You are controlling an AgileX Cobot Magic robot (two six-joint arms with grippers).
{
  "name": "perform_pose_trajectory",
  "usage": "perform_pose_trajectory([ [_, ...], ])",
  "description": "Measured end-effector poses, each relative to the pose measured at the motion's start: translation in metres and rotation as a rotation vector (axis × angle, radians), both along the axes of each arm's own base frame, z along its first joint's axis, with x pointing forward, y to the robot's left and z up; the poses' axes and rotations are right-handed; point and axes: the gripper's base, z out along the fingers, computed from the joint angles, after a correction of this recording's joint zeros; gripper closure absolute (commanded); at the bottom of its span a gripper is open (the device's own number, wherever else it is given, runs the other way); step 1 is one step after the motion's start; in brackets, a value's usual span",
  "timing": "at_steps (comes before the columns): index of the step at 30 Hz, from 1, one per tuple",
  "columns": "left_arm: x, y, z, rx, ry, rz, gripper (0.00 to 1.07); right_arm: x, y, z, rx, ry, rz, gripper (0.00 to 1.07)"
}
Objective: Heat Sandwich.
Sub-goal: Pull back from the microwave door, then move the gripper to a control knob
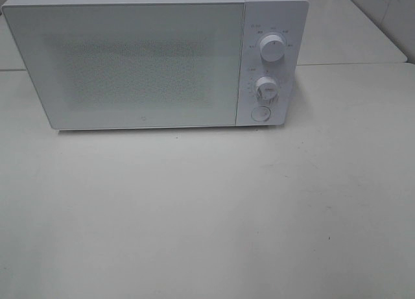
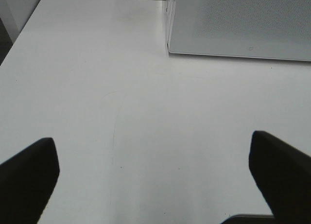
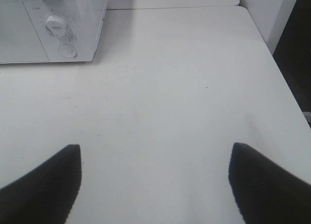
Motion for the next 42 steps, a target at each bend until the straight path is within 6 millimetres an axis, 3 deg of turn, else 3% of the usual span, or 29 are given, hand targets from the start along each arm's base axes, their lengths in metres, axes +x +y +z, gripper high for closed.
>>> perform_pose_trajectory([
  [13, 0.0, 0.0, 0.0, 0.0, 0.0, 0.0, 0.07, 0.0, 0.0, 0.0, 0.0, -0.002, 0.0, 0.32],
  [20, 0.0, 0.0, 0.0, 0.0, 0.0, 0.0, 0.07, 0.005, 0.001, 0.012, 0.002, -0.051, 0.007, 0.31],
  [33, 0.0, 0.0, 0.0, 0.0, 0.0, 0.0, 0.07, 0.055, 0.009, 0.023, -0.016, -0.013, 0.034, 0.24],
  [42, 0.0, 0.0, 0.0, 0.0, 0.0, 0.0, 0.07, 0.096, 0.017, 0.011, -0.028, 0.023, 0.063, 0.25],
])
